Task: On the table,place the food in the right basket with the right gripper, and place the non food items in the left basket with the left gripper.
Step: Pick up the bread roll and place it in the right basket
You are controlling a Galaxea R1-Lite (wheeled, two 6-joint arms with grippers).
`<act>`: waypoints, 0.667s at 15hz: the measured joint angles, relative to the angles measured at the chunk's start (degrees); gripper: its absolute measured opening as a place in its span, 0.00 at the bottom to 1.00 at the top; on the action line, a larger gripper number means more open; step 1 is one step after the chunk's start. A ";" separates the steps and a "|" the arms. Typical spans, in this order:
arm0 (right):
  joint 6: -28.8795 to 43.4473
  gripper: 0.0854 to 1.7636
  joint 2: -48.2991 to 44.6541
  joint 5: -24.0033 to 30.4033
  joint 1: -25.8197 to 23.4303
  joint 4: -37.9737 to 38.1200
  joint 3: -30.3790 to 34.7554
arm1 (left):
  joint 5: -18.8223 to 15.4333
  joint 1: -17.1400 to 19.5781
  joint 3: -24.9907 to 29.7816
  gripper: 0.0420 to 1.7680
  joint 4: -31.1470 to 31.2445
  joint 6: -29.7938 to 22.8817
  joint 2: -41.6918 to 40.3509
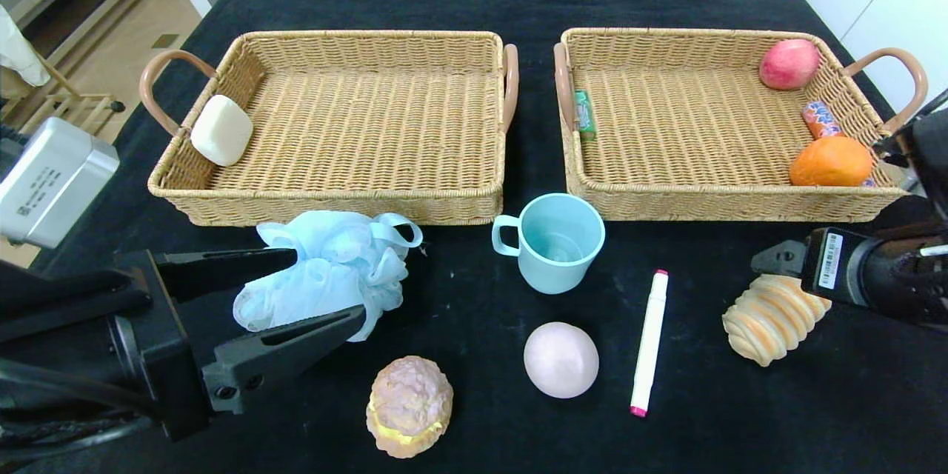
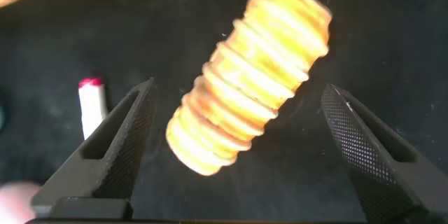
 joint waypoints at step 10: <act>9.19 0.97 7.38 7.73 -5.62 3.08 -4.77 | 0.00 -0.06 0.18 0.97 0.09 0.50 -0.44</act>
